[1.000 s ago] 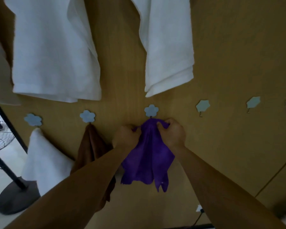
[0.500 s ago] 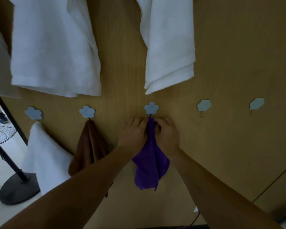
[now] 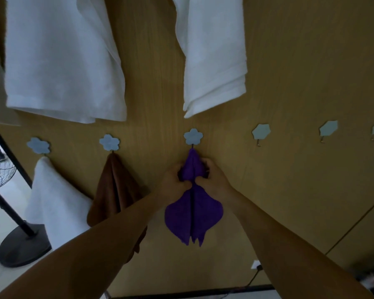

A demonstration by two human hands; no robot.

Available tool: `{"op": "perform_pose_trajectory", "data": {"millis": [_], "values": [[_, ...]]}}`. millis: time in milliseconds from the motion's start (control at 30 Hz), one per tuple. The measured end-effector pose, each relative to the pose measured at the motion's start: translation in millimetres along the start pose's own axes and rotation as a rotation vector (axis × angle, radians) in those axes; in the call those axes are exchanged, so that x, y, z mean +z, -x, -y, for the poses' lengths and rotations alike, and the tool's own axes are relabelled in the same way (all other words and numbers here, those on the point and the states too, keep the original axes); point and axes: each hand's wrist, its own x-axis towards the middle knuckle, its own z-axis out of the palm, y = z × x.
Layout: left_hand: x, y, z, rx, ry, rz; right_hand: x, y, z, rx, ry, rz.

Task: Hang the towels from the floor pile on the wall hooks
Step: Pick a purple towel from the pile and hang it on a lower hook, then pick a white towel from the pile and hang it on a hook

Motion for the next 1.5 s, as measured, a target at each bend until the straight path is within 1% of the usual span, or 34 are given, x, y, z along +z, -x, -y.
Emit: {"op": "perform_pose_trajectory", "data": {"millis": [67, 133, 167, 267, 367, 433, 533, 600, 700, 733, 800, 833, 933, 1000, 1067, 1133, 1267, 1367, 1500], "values": [[-3.7, 2.1, 4.6, -0.111, 0.230, -0.047, 1.5, 4.4, -2.5, 0.022, -0.005, 0.024], [-2.8, 0.3, 15.3, -0.228, 0.350, -0.123, 3.3, 8.8, -10.0, 0.054, 0.007, 0.045], [0.0, -0.8, 21.7, -0.239, 0.302, -0.149, 4.8, 11.0, -14.3, 0.066, 0.028, 0.057], [13.3, 0.9, 47.0, -0.178, 0.012, -0.178, 9.6, 17.6, -24.0, 0.087, 0.144, 0.050], [13.8, 14.8, 63.2, -0.116, -0.153, -0.166, 11.8, 26.3, -28.8, 0.107, 0.271, 0.023], [8.7, 22.8, 68.4, -0.063, -0.238, -0.081, 14.7, 35.0, -31.8, 0.149, 0.264, 0.041], [1.2, 29.2, 83.2, -0.037, -0.426, 0.034, 19.6, 50.9, -39.5, 0.293, 0.284, 0.023], [-2.6, 35.9, 87.3, -0.019, -0.544, 0.176, 24.4, 64.9, -43.7, 0.366, 0.322, -0.010], [-4.0, 47.2, 101.1, 0.186, -0.693, 0.263, 35.1, 95.5, -45.3, 0.449, 0.351, -0.061], [-5.3, 54.2, 104.9, 0.124, -0.729, 0.350, 39.8, 106.9, -45.1, 0.483, 0.366, -0.084], [-7.8, 68.9, 118.5, -0.113, -0.784, 0.592, 50.3, 130.5, -43.3, 0.551, 0.398, -0.152], [-8.9, 74.9, 124.9, -0.149, -0.778, 0.693, 58.2, 146.7, -41.4, 0.587, 0.402, -0.197], [-3.5, 87.4, 128.5, -0.042, -0.741, 0.809, 80.2, 188.7, -35.8, 0.661, 0.384, -0.286], [8.6, 105.4, 126.3, 0.044, -0.770, 0.849, 101.6, 226.0, -34.8, 0.710, 0.367, -0.346], [25.5, 133.3, 120.8, 0.088, -0.819, 0.919, 121.5, 270.5, -32.2, 0.779, 0.368, -0.400], [46.4, 165.6, 116.9, 0.144, -0.832, 1.043, 135.3, 316.0, -29.9, 0.854, 0.387, -0.451], [96.4, 231.9, 110.5, 0.237, -0.840, 1.294, 158.8, 419.2, -28.8, 1.014, 0.364, -0.623], [133.2, 293.9, 107.9, 0.342, -0.951, 1.430, 183.7, 507.8, -28.6, 1.165, 0.300, -0.734], [174.2, 385.1, 105.4, 0.471, -1.025, 1.585, 227.5, 621.2, -27.5, 1.354, 0.156, -0.913]]}}
